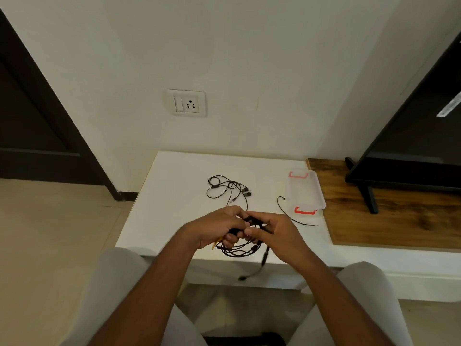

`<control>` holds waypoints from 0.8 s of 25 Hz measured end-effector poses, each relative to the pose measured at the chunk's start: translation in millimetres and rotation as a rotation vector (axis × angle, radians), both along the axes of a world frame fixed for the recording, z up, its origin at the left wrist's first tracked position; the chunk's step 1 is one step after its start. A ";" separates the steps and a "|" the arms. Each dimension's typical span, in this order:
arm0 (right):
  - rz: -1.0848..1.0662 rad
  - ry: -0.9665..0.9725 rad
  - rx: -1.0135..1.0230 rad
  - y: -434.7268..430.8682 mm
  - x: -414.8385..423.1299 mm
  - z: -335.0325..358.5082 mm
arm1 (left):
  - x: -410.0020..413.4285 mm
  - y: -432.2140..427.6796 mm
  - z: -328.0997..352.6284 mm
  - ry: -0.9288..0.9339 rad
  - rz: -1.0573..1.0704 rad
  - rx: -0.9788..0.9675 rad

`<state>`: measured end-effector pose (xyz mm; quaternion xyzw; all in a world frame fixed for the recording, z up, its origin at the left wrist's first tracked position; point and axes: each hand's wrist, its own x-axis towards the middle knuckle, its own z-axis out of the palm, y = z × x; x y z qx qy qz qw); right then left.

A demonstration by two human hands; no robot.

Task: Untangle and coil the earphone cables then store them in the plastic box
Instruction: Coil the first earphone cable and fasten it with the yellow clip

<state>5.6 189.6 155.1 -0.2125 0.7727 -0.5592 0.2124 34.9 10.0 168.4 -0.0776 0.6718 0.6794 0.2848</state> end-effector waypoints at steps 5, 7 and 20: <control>-0.143 -0.128 -0.142 1.2 -0.8 1.0 | -3.4 -5.3 0.1 0.094 0.109 0.070; -0.164 -0.158 -0.155 2.2 -1.1 2.9 | -3.3 -5.3 0.1 0.106 0.083 0.103; -0.019 -0.094 0.069 2.9 -9.9 -9.8 | -2.2 -9.1 5.4 0.210 0.089 -0.007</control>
